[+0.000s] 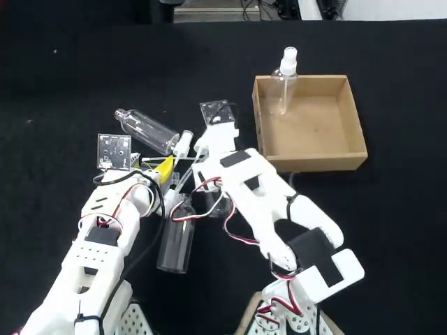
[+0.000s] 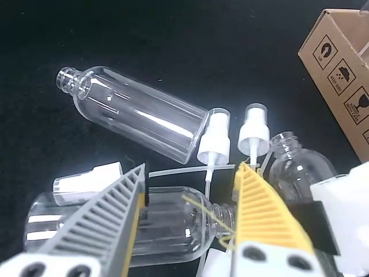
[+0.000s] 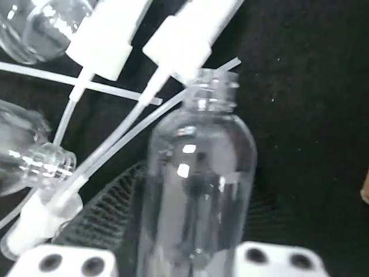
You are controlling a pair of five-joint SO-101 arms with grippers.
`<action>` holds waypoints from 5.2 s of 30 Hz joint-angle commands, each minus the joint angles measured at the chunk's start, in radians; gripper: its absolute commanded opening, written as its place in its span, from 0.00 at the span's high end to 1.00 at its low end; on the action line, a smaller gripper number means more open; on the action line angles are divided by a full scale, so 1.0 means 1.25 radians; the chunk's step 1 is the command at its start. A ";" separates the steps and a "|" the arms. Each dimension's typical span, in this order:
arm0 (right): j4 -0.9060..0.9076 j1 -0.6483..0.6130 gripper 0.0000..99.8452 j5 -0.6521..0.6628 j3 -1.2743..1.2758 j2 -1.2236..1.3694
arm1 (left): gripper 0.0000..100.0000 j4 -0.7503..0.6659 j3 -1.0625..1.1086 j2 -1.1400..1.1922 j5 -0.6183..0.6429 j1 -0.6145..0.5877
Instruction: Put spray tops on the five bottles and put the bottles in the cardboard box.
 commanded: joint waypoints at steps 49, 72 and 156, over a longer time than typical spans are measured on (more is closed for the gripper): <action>0.042 1.135 0.95 1.018 0.278 -0.379 | 0.76 -0.020 -0.021 -0.018 0.001 -0.001; 0.487 1.193 0.70 1.099 -0.217 0.026 | 0.76 -0.020 -0.021 -0.018 0.001 -0.001; -0.163 0.190 0.99 0.236 0.757 -1.382 | 0.75 0.633 -0.749 0.582 -0.080 0.138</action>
